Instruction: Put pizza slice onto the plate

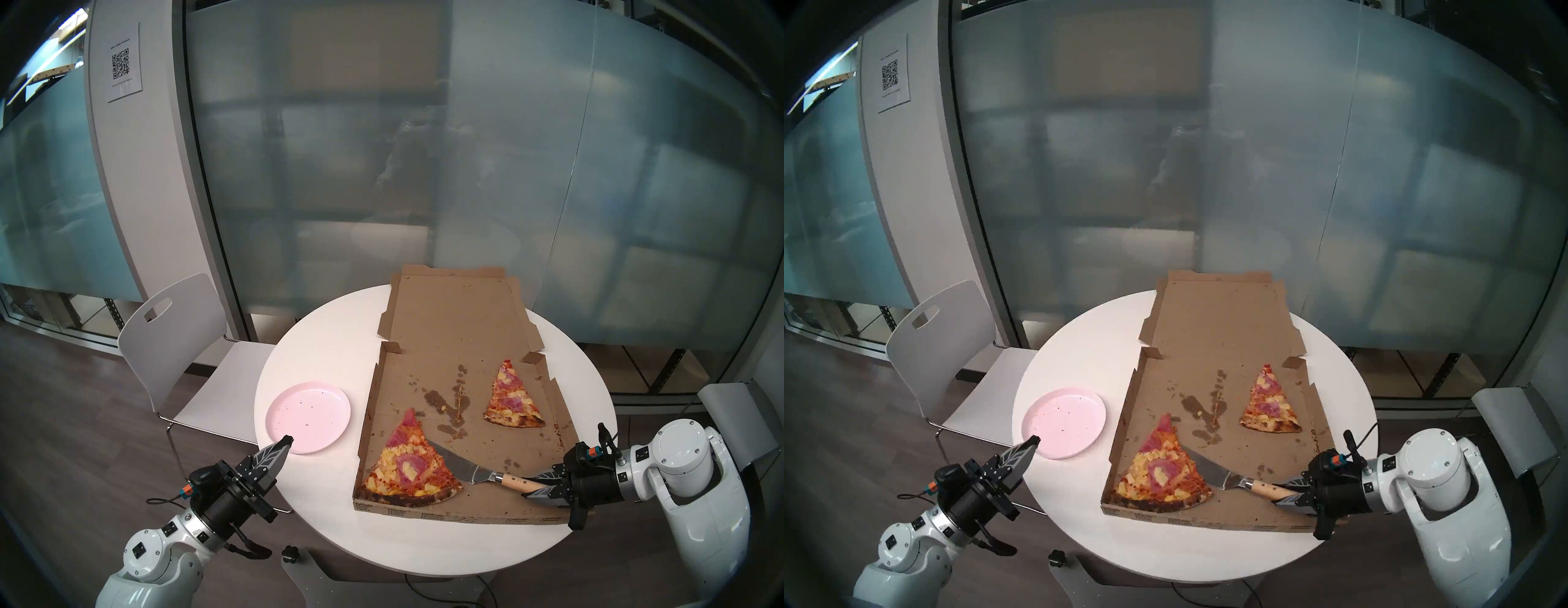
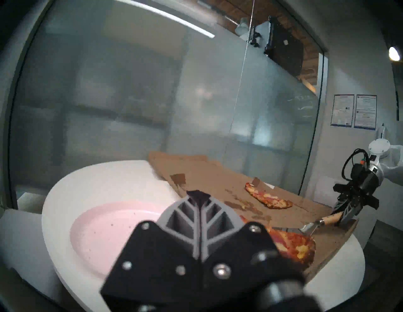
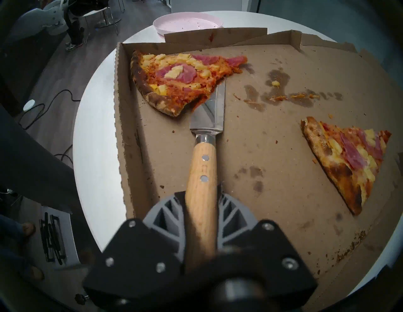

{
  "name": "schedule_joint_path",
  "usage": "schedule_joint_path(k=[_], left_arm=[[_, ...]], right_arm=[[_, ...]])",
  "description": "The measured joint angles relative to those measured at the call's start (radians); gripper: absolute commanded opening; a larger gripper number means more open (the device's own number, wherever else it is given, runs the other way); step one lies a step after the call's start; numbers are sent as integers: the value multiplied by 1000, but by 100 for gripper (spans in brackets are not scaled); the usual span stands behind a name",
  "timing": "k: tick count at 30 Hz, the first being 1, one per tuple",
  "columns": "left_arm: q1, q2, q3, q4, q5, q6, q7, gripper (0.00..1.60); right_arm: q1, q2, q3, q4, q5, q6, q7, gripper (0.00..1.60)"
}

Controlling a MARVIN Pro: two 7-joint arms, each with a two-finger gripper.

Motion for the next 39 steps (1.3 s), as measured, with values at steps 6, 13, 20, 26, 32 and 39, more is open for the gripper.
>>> schedule_joint_path(k=[6,13,20,26,32,39], left_arm=[[-13,9,-33,-87,-33,-12,-26,0],[5,17,-58,-183,-65,-10,-53,0],[41,20,-83,-262,-93,14,-65,0],[95,21,-116,-349,-120,62,-67,27],[159,12,-159,-435,-144,124,-43,27],[230,-3,-212,-519,-162,195,-8,70]], right_arm=[[1,1,-4,1,0,0,-5,0],[2,6,1,4,-1,0,-9,0],[3,10,9,7,-1,0,-11,0],[4,13,14,11,-1,0,-11,0],[5,16,15,13,0,0,-9,0],[7,17,15,13,1,0,-5,0]])
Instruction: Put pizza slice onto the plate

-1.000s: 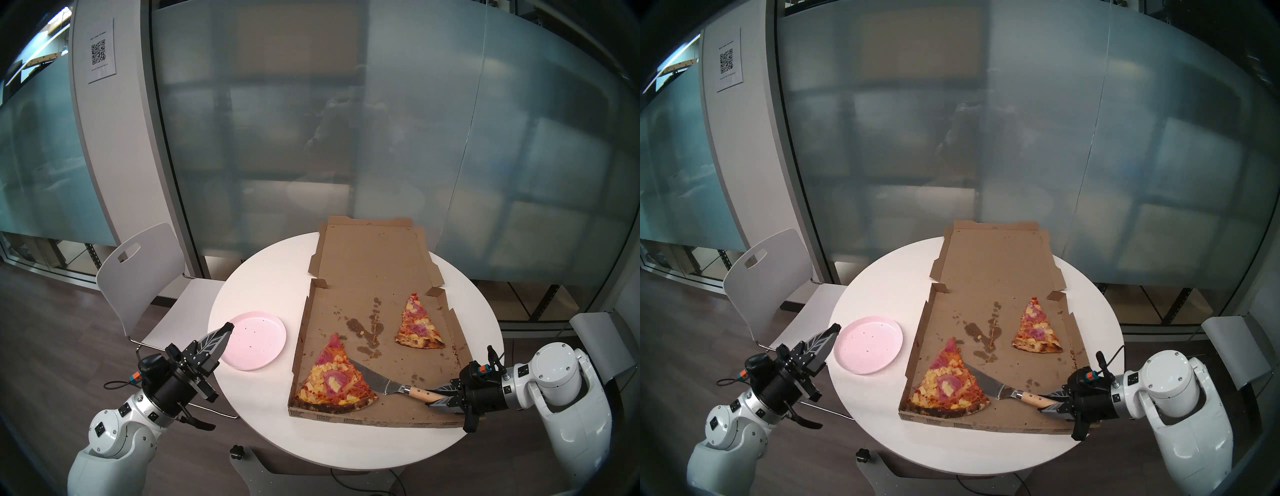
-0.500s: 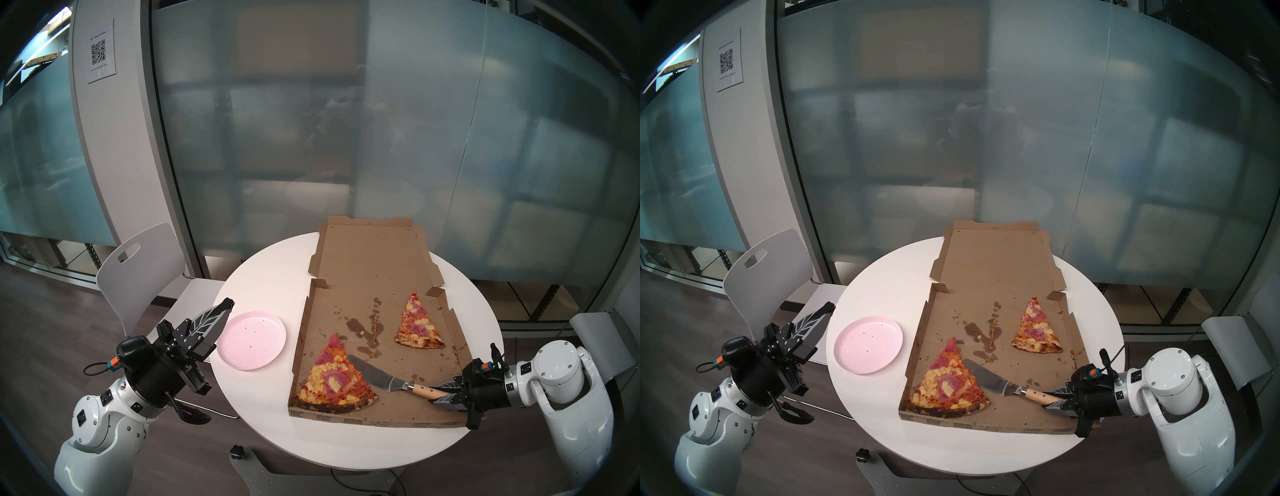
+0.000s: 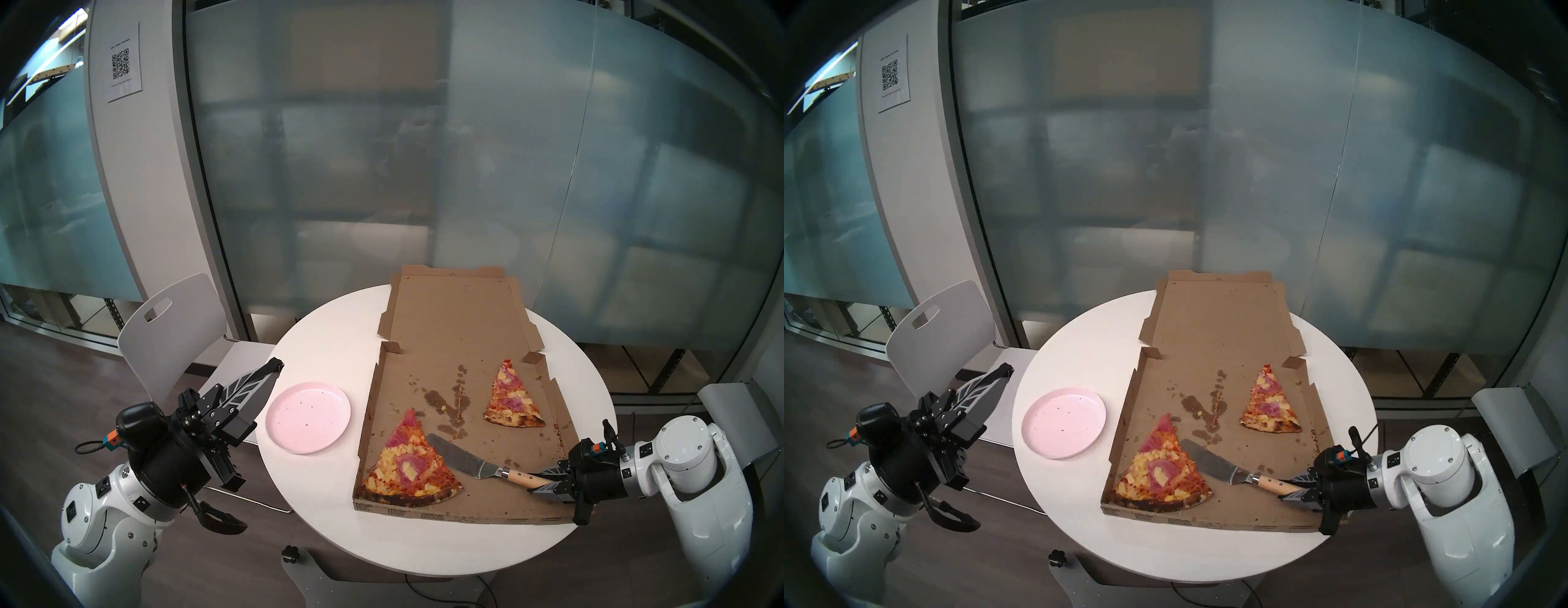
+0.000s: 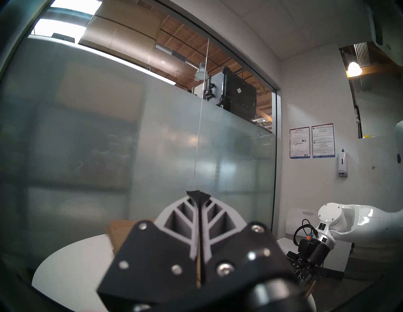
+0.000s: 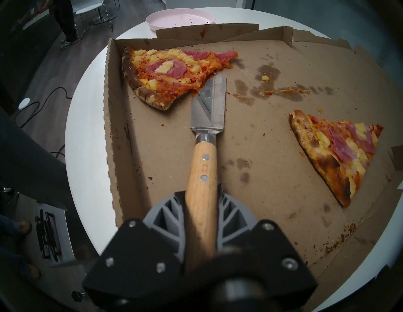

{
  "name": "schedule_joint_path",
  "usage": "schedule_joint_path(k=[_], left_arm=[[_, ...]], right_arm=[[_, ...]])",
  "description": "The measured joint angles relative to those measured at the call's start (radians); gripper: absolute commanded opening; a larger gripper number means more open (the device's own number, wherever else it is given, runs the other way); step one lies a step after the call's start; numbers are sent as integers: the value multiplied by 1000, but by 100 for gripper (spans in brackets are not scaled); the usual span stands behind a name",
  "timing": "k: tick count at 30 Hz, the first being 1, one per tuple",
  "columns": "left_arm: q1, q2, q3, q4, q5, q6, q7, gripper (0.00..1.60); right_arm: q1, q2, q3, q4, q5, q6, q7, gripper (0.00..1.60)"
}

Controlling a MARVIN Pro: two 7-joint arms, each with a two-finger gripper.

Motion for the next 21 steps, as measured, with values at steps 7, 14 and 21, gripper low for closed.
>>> schedule_joint_path(k=[7,14,21], left_arm=[[73,-24,-19,-52,26,95,32,58],[154,-78,12,-61,158,201,65,0],[220,-135,37,-62,285,228,92,0]], right_arm=[[0,0,0,-1,1,0,9,0],[-1,0,2,-1,1,2,18,0],[0,-2,4,-1,1,4,24,0]])
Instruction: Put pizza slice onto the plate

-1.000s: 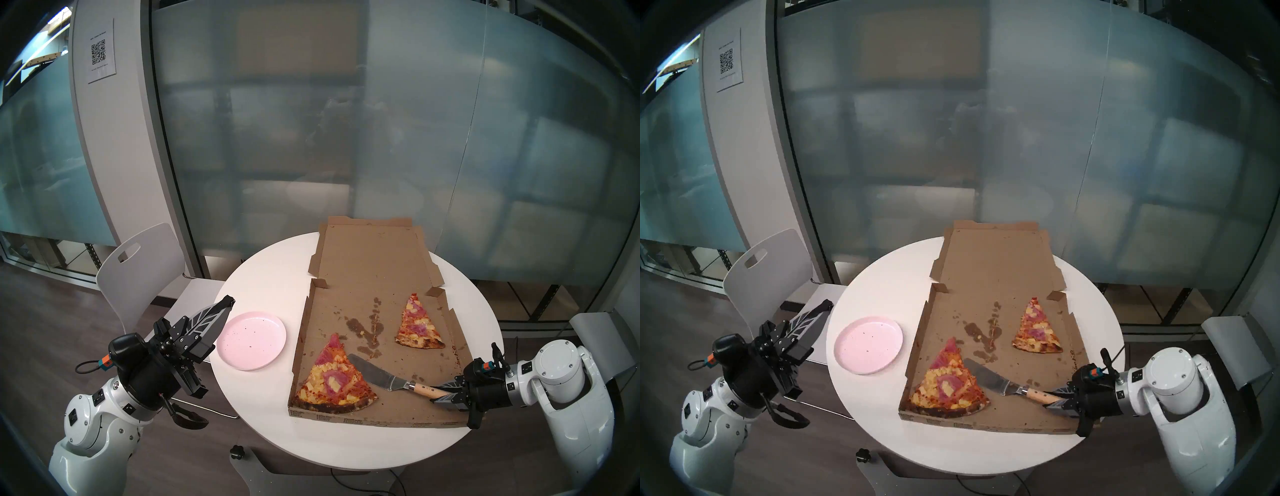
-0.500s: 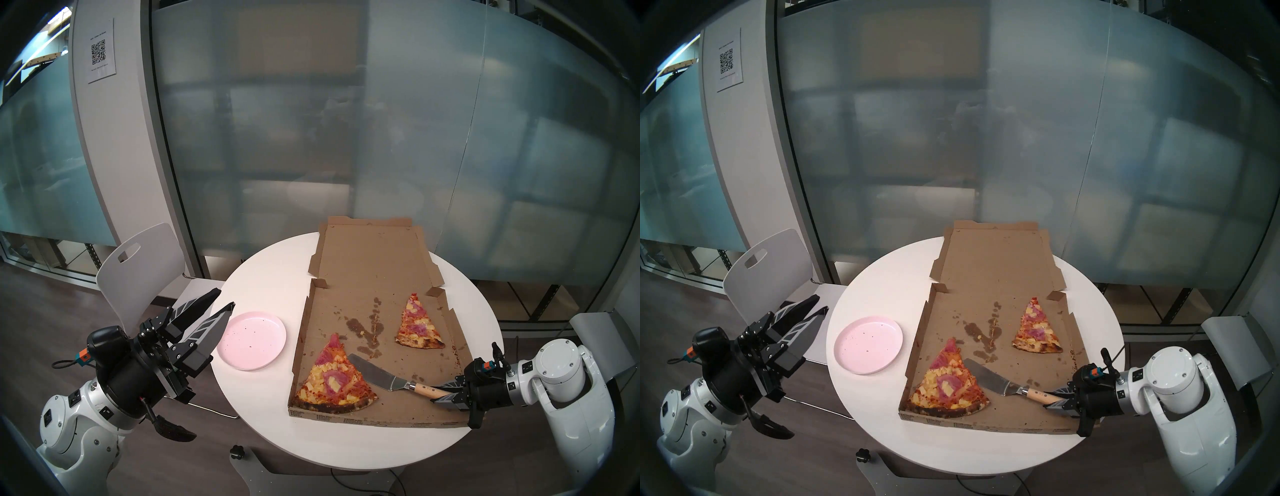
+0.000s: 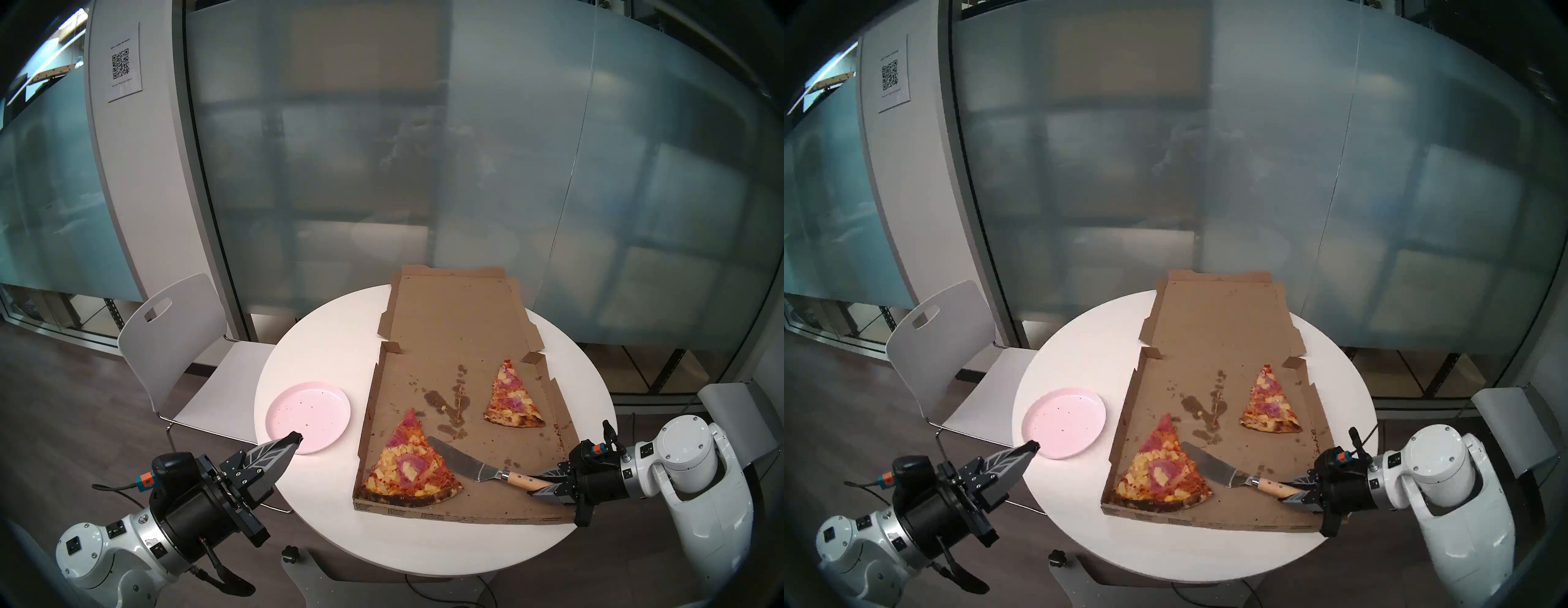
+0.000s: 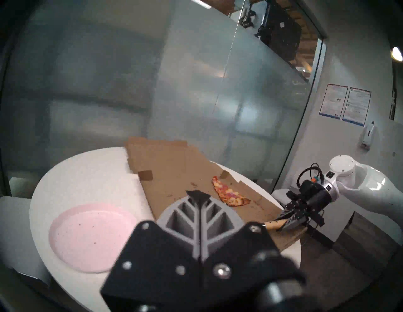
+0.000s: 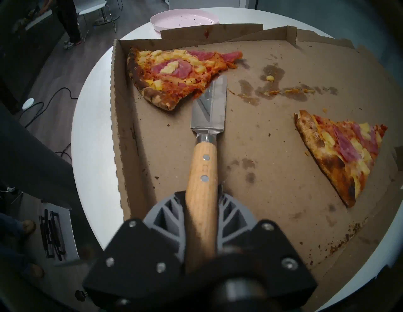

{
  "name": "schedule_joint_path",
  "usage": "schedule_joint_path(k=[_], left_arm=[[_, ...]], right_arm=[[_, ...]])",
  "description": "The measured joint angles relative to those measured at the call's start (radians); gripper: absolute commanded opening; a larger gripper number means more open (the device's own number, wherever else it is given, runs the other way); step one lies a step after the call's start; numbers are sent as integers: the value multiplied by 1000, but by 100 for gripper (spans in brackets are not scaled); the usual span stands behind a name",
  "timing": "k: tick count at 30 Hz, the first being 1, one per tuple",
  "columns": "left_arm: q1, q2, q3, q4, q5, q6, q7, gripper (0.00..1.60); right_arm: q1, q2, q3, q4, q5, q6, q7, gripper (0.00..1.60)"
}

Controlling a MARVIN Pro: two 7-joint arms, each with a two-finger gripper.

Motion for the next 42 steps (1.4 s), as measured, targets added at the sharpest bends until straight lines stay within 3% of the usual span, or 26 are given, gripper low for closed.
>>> schedule_joint_path(k=[13,29,42], left_arm=[[106,-78,92,0,238,-70,80,0],[54,-94,149,75,338,-112,138,0],[17,-75,172,103,380,-91,134,0]], right_arm=[[-2,4,24,0,-1,16,19,0],[-41,24,88,0,-2,16,62,0],[-16,72,103,3,-7,34,104,0]])
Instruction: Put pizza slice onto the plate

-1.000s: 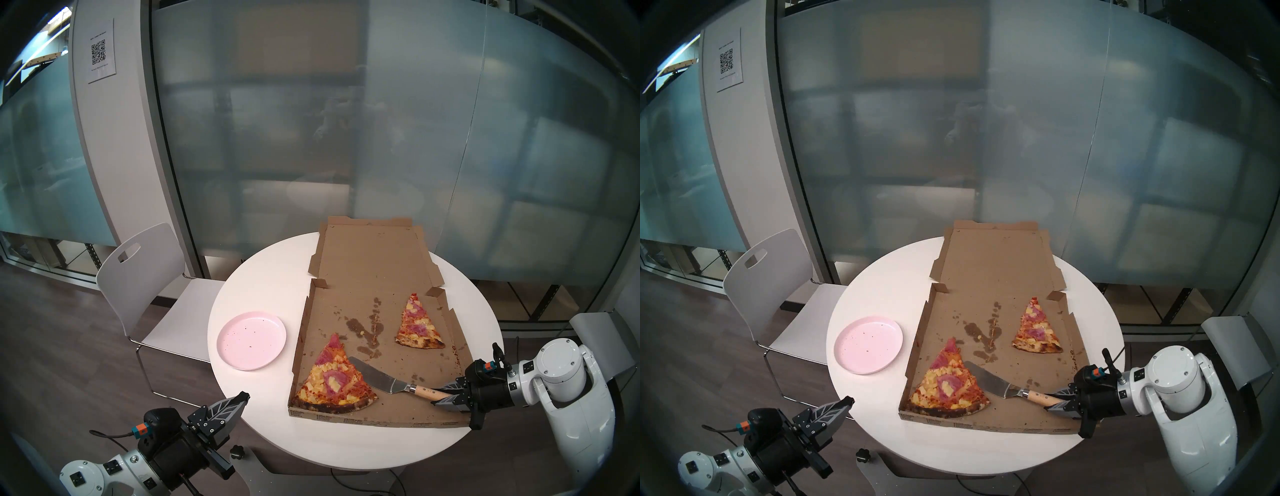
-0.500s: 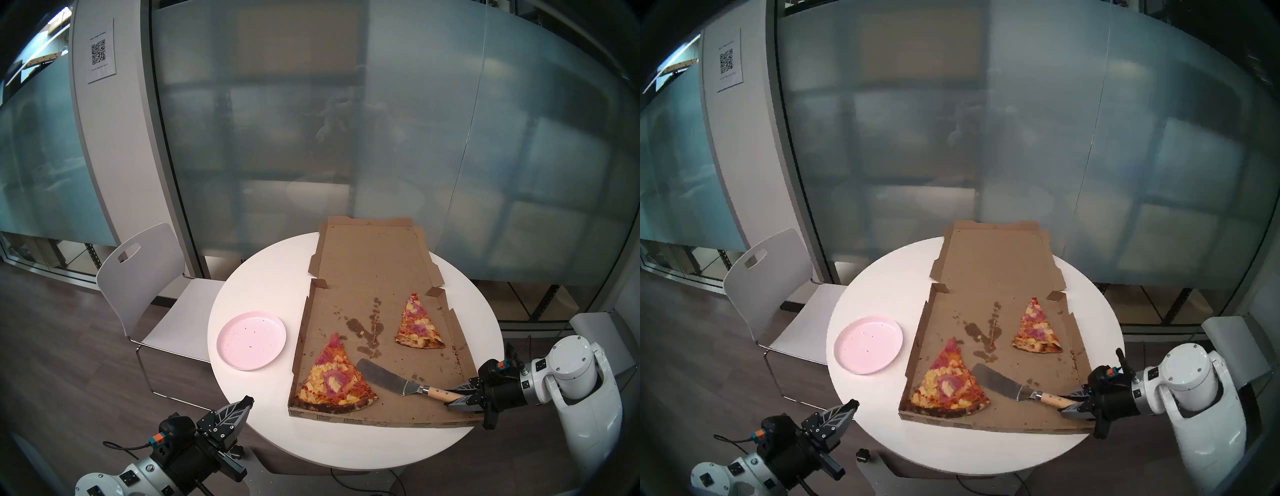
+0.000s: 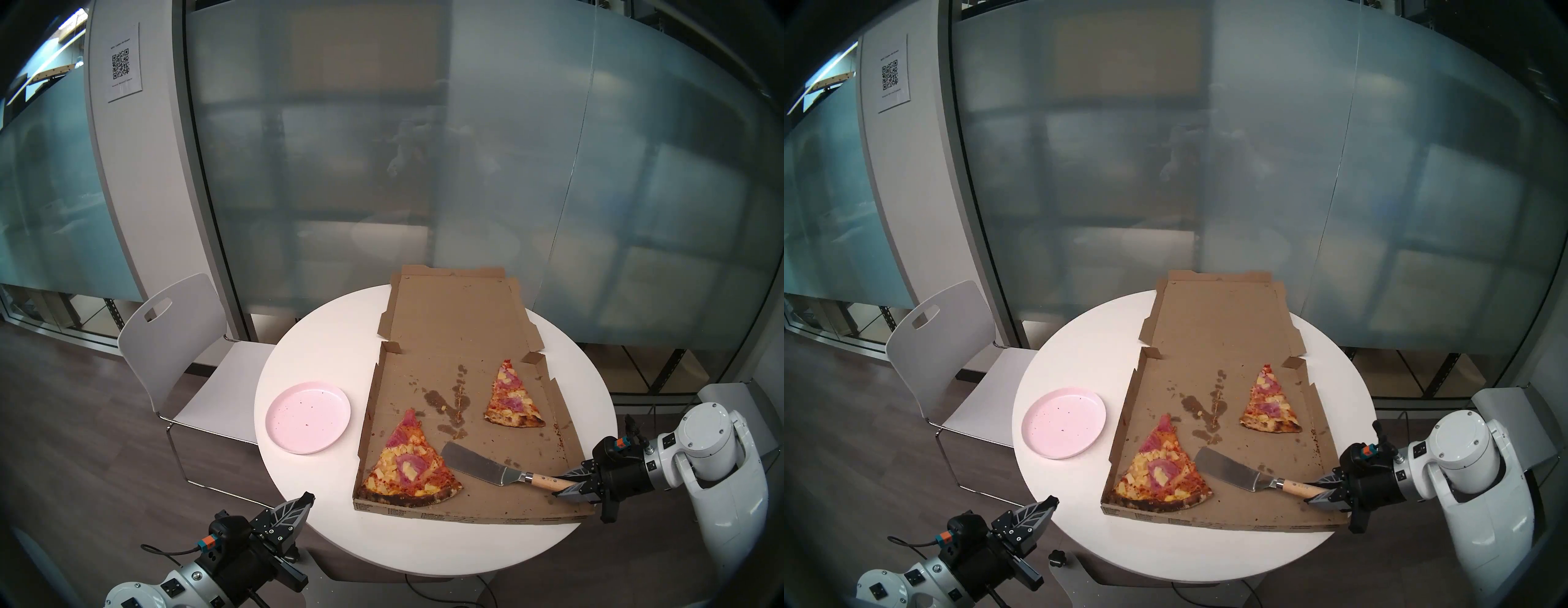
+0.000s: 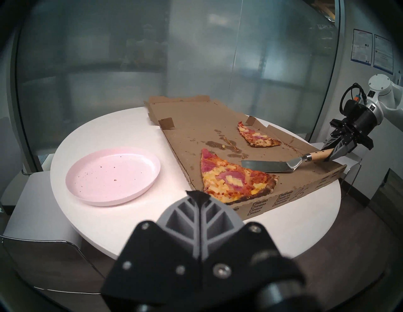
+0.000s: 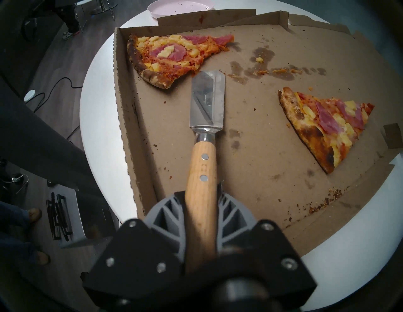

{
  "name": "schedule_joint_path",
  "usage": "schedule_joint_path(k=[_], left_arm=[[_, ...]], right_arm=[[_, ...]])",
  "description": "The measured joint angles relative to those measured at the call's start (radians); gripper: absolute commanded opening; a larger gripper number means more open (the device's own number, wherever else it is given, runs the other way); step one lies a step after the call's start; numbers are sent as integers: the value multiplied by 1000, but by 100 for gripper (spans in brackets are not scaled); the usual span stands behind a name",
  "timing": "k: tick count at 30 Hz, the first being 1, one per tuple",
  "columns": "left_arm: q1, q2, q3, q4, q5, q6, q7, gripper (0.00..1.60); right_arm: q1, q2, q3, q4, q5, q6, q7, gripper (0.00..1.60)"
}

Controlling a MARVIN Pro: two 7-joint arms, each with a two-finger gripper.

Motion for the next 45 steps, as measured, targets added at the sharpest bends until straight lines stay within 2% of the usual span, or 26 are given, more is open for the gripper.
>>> schedule_joint_path(k=[4,10,20,30,45], left_arm=[[-16,4,15,12,15,19,-1,0],[-41,7,33,35,40,42,2,0],[-64,10,33,60,58,48,10,0],[-95,16,49,82,72,75,19,0],[-148,26,79,120,93,127,29,0]], right_arm=[[9,11,-4,7,-1,5,10,0],[29,21,-43,26,-4,10,16,0],[43,26,-57,40,-5,7,19,0],[89,26,-137,46,-6,6,-5,0],[170,34,-224,88,-4,15,-13,0]])
